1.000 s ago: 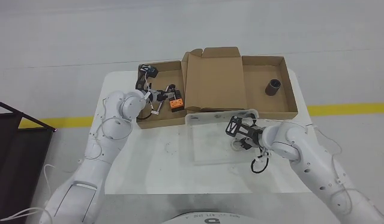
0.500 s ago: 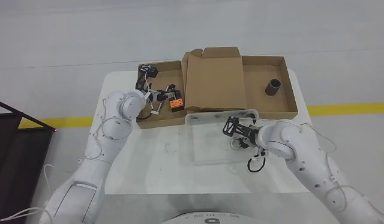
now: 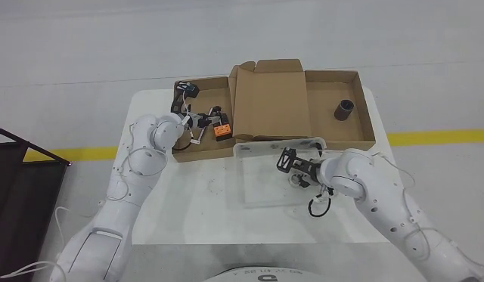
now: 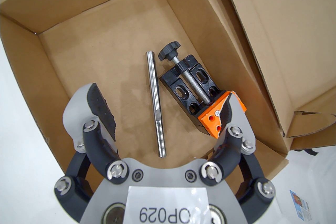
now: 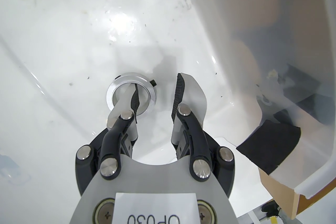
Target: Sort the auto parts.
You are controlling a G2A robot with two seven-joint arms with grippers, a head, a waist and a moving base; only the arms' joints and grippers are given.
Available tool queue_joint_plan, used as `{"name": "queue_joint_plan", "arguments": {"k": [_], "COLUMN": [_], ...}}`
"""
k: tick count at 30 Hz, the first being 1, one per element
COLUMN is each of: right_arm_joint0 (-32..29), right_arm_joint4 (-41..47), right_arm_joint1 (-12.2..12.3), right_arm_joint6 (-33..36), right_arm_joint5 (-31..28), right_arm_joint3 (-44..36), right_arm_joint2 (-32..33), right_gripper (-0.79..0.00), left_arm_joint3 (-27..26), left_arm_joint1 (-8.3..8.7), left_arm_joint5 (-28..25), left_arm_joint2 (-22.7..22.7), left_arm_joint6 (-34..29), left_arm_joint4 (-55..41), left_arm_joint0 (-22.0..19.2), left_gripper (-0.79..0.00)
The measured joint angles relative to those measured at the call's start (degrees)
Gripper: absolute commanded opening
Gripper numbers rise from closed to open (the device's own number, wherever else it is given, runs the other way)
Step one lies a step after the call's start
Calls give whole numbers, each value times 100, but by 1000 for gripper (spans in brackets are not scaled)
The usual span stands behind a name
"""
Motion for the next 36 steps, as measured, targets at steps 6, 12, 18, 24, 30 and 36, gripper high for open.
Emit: {"name": "queue_joint_plan", "arguments": {"k": [6, 12, 18, 24, 30, 36], "right_arm_joint0": [19, -253, -797, -1365, -1755, -1812], "right_arm_joint4": [159, 450, 985, 1482, 2244, 2317], "right_arm_joint1": [6, 108, 262, 372, 421, 422], "right_arm_joint6": [-184, -680, -1634, -2833, -4211, -4393], "right_arm_joint5": [-167, -484, -1177, -1768, -2665, -2828], "right_arm_joint3": [8, -226, -470, -508, -293, -271], "right_arm_joint2": [43, 492, 1270, 2126, 2888, 2950], "right_gripper": [-785, -785, -785, -785, -785, -785], "left_arm_joint3": [0, 0, 0, 0, 0, 0], "left_arm_joint1": [0, 0, 0, 0, 0, 0], "left_arm_joint5": [0, 0, 0, 0, 0, 0], "left_arm_joint2": [0, 0, 0, 0, 0, 0], "left_arm_joint6": [0, 0, 0, 0, 0, 0], "left_arm_joint4": [0, 0, 0, 0, 0, 0], "left_arm_joint0": [0, 0, 0, 0, 0, 0], "left_gripper": [0, 0, 0, 0, 0, 0]}}
